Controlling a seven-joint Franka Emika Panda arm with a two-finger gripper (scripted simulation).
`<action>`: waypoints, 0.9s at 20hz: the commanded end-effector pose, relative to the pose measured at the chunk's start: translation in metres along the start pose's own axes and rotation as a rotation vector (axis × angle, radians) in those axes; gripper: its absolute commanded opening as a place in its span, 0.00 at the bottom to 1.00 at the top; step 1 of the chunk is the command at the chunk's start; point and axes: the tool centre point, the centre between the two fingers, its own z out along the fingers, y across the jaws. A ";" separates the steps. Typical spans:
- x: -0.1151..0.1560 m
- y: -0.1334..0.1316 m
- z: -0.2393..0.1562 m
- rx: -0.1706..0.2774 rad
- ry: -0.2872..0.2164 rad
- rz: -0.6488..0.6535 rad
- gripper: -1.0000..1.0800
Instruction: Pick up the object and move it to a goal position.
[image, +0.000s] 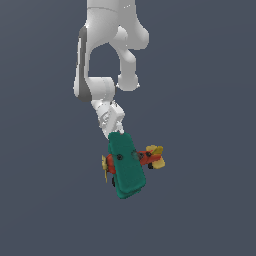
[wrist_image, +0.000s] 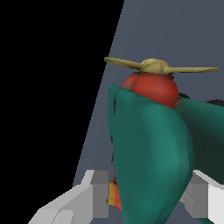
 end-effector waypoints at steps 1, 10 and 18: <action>0.000 0.000 0.005 -0.001 0.001 -0.001 0.62; 0.001 0.000 0.006 -0.002 0.000 -0.002 0.00; 0.000 -0.003 0.005 -0.002 0.000 -0.001 0.00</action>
